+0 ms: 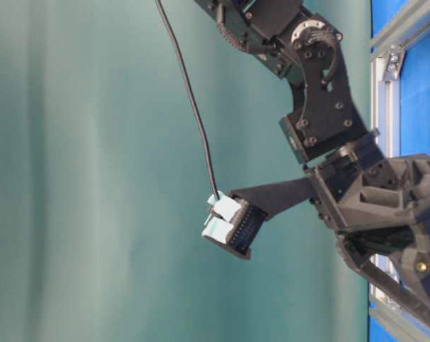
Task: Insert the wire through the string loop located on the left side.
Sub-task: 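Pull the cable leftward through the loop with the left gripper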
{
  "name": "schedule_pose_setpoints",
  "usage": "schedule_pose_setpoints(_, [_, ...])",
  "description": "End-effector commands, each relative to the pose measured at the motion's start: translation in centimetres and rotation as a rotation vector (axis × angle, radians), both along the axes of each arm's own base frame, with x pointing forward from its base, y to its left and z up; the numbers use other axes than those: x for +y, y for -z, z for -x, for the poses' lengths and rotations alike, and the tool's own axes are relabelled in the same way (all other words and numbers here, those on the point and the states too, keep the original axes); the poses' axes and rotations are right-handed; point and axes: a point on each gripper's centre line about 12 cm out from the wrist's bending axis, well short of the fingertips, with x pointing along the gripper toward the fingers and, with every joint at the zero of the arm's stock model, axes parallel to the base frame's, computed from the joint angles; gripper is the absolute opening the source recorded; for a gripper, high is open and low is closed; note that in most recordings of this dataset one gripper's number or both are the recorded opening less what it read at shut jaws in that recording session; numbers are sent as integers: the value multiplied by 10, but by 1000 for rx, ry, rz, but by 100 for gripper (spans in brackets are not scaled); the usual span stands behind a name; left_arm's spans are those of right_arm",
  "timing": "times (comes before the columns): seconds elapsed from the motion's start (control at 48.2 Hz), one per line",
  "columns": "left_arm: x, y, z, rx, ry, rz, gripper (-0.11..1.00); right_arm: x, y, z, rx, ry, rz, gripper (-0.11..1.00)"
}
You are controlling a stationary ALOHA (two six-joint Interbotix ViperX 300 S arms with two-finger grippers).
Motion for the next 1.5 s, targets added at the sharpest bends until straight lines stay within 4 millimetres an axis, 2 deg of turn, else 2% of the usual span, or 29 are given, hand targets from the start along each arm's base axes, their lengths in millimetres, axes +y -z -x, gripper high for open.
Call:
schedule_pose_setpoints(0.0, [-2, -16, -4, -18, 10, 5, 8, 1, -17, -5, -44, 1, -2, 97])
schedule_pose_setpoints(0.208, [-3, -43, 7, -28, 28, 7, 8, 1, -18, -5, -46, 0, -1, 97])
schedule_pose_setpoints(0.623, [-1, -92, 51, -87, 45, 12, 8, 1, -18, -5, -48, 0, -1, 97])
schedule_pose_setpoints(0.893, [2, -91, 62, -23, 33, 6, 8, 1, -18, -5, -48, -1, 1, 97])
schedule_pose_setpoints(1.121, [2, -102, 71, -37, 38, -6, 8, 1, -18, -6, -49, -1, 1, 97])
schedule_pose_setpoints(1.474, [-3, -101, 68, -65, 77, -5, 8, 1, -18, -6, -49, -1, 1, 97])
